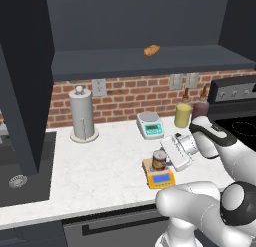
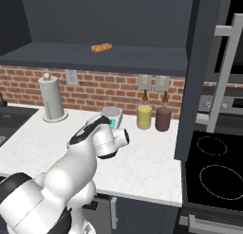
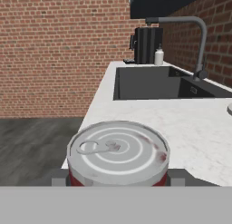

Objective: Pick the canned food and place it on the digital scale for weighing, and close the cabinet.

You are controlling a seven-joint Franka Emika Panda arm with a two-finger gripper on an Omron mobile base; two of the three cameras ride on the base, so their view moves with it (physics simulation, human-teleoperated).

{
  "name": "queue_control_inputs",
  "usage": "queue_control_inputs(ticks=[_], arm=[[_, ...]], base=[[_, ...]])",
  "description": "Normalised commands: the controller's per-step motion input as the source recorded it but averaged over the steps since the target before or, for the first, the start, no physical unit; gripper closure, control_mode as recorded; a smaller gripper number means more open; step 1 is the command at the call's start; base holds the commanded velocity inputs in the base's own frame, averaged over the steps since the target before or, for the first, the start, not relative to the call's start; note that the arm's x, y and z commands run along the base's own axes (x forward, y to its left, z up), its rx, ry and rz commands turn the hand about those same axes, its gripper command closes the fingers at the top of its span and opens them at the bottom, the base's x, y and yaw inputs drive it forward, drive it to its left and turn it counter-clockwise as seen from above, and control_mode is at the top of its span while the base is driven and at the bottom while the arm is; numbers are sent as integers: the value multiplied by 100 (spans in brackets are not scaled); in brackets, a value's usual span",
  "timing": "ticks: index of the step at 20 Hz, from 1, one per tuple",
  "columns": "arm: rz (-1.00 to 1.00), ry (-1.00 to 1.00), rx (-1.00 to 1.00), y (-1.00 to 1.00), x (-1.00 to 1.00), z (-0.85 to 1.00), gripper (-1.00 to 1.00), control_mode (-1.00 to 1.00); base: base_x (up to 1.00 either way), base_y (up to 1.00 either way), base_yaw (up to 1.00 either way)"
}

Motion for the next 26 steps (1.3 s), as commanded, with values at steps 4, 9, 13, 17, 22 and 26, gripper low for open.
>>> queue_control_inputs(ticks=[4,9,13,17,22,26], arm=[[0,0,0,0,30,0,100,-100],[0,0,0,0,25,-6,100,-100],[0,0,0,0,3,-13,100,-100],[0,-1,0,0,0,-15,100,-100],[0,0,0,0,0,-15,100,-100],[0,0,0,0,0,-17,100,-100]], base=[[0,0,0],[0,0,0],[0,0,0],[0,0,0],[0,0,0],[0,0,0]])
